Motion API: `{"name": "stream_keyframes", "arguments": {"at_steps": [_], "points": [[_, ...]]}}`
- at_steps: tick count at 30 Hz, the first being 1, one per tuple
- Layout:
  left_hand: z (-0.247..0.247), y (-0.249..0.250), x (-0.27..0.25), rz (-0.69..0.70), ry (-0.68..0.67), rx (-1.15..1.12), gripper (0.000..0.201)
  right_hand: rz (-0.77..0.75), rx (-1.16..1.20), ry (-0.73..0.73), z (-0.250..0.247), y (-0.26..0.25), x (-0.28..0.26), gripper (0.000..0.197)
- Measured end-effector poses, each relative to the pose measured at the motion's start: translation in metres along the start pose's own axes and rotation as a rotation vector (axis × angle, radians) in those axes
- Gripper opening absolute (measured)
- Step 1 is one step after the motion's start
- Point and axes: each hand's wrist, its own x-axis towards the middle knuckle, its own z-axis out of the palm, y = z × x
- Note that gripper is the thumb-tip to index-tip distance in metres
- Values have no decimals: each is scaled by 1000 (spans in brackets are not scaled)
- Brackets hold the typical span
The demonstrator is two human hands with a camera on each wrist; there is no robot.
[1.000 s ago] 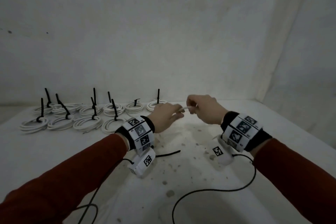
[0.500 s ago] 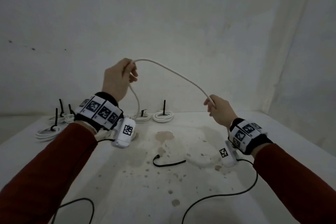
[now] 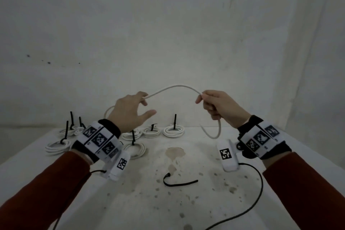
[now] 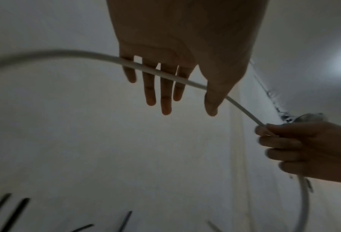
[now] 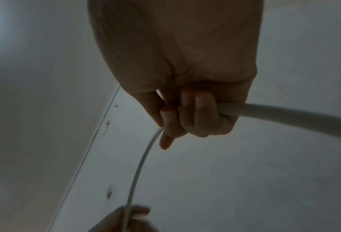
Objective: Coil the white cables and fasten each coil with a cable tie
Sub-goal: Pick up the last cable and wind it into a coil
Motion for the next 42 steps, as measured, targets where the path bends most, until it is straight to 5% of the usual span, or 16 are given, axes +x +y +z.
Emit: {"name": "stream_keyframes", "arguments": {"at_steps": [3,6,13,19,23,27,29,31,36,39,42], "points": [[-4,27,8,129,101,-173,55,-71,-36,-40,22,-19,4,26],[-15,35,17,166,347,-204,36,-144,-21,-13,32,-27,7,27],[-43,-5,31,-7,584,-34,24,-120,53,20,27,-3,-6,34],[-57,-45,33,-213,573,39,27,-56,76,-19,18,19,-26,36],[-57,-56,33,-328,550,70,28,21,182,-178,14,21,-37,36],[-51,-54,31,-363,456,163,29,-21,802,-480,7,14,-42,13],[-45,-48,26,-317,355,207,29,-145,1135,-560,2,6,-42,24],[-34,-39,20,-226,228,266,26,-250,1277,-457,1,-6,-41,28],[-12,-1,-8,171,122,427,19,-413,1178,173,9,-31,-30,24],[-9,17,-22,363,121,485,8,-452,916,347,18,-27,-15,19],[-11,32,-31,465,101,518,28,-499,494,393,29,-15,-4,16]]}}
